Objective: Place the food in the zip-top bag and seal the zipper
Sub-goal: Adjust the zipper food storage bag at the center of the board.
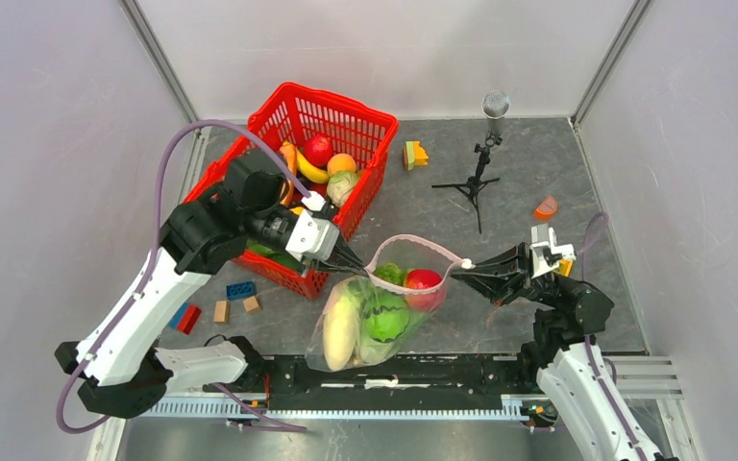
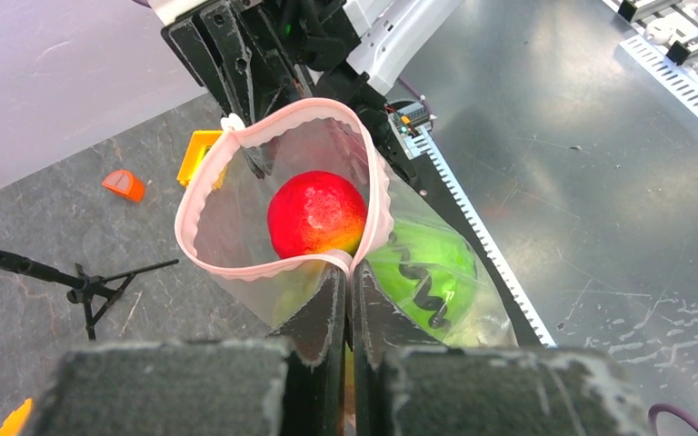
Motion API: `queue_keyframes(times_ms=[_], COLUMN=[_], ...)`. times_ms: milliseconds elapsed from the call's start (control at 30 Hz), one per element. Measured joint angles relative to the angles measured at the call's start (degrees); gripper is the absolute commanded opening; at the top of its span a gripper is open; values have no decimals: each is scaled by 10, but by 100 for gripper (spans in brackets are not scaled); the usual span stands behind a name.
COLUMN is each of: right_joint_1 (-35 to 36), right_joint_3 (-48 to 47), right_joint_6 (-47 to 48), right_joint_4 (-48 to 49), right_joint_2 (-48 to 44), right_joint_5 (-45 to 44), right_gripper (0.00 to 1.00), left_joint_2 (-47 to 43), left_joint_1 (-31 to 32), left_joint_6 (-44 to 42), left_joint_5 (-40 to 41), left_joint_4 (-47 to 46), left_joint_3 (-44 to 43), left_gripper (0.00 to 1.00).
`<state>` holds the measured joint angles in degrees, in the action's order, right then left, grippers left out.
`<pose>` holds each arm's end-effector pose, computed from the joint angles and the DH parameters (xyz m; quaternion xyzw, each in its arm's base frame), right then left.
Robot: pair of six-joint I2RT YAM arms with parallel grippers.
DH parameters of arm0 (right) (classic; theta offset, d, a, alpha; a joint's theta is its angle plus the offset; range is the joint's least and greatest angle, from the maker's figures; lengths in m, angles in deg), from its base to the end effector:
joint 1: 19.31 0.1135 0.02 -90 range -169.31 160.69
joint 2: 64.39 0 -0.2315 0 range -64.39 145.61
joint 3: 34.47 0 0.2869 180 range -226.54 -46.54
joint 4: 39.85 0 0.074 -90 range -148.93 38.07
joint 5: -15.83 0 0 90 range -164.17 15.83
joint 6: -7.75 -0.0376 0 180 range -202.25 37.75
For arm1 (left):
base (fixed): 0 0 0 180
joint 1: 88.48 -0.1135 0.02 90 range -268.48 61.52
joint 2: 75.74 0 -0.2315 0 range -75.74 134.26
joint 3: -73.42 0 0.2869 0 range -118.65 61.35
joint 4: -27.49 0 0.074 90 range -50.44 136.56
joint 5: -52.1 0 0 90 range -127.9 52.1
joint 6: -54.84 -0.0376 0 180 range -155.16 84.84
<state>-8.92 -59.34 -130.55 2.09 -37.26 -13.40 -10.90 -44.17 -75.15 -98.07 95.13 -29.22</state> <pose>0.1630 0.0632 0.2667 -0.3139 0.4956 0.5701 0.5752 0.1409 -0.1831 0.4528 0.6887 0.3865 -0.4498 0.4170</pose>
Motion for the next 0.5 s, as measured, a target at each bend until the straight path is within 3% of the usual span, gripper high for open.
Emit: queue_keyframes(times_ms=[100,200,233,300,433,500], right_joint_1=[0,1,1,1,1,1], right_joint_3=[-7,-38,-53,-82,-102,-103], right_joint_6=[31,104,131,181,230,249], right_joint_4=[-46,-159,-200,-270,-333,-359], right_joint_2=[-10,-21,-22,-20,-4,9], right_joint_5=[-9,-34,-45,-64,-81,-89], right_gripper=[0,0,0,0,0,0], left_joint_2=[-4,-15,-19,-24,-15,-8], left_joint_1=[0,0,0,0,0,-2], left_joint_6=[5,30,42,65,102,116], left_joint_5=[5,39,57,91,142,170], left_joint_4=[-5,-22,-29,-41,-70,-83], left_joint_3=[10,32,41,57,74,81], left_gripper=[3,10,20,23,27,38])
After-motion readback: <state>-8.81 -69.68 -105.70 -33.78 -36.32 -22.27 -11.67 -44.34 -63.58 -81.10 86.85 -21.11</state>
